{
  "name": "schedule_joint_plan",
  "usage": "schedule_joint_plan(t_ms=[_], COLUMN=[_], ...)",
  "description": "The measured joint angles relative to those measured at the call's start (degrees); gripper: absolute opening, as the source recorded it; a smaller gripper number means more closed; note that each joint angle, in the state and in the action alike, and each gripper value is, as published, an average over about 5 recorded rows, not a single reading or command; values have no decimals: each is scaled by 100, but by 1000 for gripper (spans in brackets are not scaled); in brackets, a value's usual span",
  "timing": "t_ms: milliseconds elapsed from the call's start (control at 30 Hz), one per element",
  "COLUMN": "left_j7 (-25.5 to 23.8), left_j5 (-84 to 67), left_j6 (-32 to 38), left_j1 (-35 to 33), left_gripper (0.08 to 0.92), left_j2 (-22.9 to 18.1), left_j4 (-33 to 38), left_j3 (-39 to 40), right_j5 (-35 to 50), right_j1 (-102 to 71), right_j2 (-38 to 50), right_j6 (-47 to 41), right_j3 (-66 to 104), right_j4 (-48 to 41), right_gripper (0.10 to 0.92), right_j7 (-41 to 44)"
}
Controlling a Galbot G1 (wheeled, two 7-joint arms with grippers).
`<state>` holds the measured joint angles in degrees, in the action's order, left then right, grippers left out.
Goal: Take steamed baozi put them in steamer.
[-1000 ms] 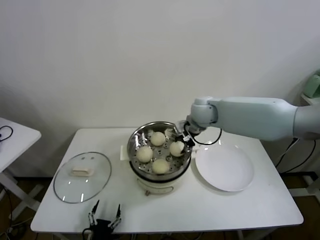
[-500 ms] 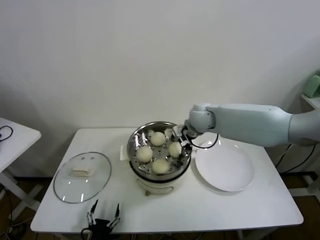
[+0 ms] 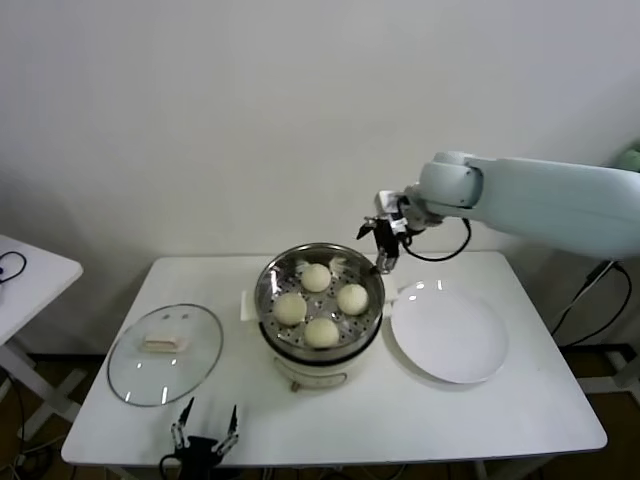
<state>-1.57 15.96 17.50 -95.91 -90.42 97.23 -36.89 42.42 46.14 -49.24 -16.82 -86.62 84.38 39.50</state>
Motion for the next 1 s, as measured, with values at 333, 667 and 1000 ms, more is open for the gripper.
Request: schedule_joint_plan(t_ms=[333, 667, 1000], left_j7=[-4, 18, 60], left_j5=[-93, -196, -385], left_j6=[-13, 18, -11], left_j1=[80, 145, 200], left_gripper=[823, 823, 823], left_j2=[49, 56, 95], left_j4=[-6, -1, 104], left_j3=[3, -38, -75], right_j5=[-58, -363, -630], right_j1=[-2119, -5751, -9552], right_j2=[1315, 1839, 1153], right_j6=[96, 548, 1564], right_j3=[2408, 5992, 9649], right_j4=[554, 1126, 1439], right_gripper=[823, 823, 823], right_j7=[-1832, -2951, -3063])
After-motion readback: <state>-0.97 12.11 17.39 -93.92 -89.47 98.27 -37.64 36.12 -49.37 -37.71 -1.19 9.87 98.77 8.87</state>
